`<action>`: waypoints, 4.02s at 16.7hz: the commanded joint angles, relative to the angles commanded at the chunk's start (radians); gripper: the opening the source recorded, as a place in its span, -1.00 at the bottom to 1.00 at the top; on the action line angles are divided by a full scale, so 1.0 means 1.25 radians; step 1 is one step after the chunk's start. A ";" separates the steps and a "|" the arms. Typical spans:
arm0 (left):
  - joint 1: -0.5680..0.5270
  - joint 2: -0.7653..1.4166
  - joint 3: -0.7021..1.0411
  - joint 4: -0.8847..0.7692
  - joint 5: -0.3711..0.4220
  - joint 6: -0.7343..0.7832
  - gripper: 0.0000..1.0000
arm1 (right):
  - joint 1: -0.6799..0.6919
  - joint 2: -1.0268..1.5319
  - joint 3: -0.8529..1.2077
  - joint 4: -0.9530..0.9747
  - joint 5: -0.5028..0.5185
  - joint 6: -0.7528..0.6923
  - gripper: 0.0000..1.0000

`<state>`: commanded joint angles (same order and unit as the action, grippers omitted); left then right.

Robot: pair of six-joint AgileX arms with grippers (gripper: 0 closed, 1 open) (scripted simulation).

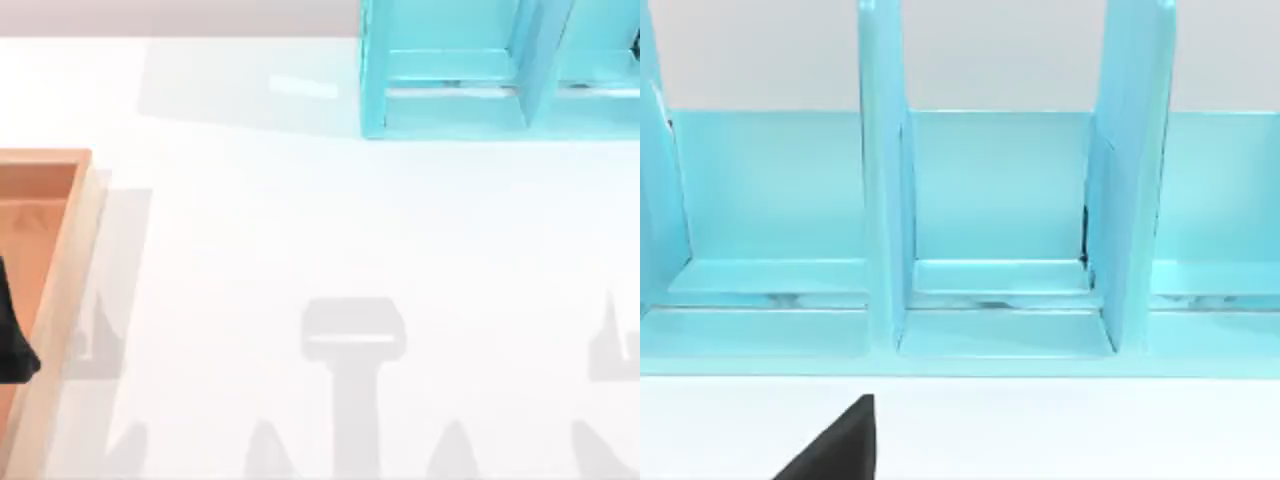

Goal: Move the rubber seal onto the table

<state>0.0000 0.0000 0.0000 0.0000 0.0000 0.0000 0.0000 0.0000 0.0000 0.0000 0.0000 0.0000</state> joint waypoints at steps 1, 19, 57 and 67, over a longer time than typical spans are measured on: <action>0.000 0.000 0.000 0.000 0.000 0.000 1.00 | 0.000 0.000 0.000 0.000 0.000 0.000 1.00; 0.210 1.036 0.793 -0.756 -0.006 0.231 1.00 | 0.000 0.000 0.000 0.000 0.000 0.000 1.00; 0.271 1.397 0.774 -0.633 -0.002 0.290 -0.06 | 0.000 0.000 0.000 0.000 0.000 0.000 1.00; 0.271 1.397 0.774 -0.633 -0.002 0.290 -1.00 | 0.000 0.000 0.000 0.000 0.000 0.000 1.00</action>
<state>0.3388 1.7465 0.9674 -0.7911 -0.0023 0.3625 0.0000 0.0000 0.0000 0.0000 0.0000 0.0000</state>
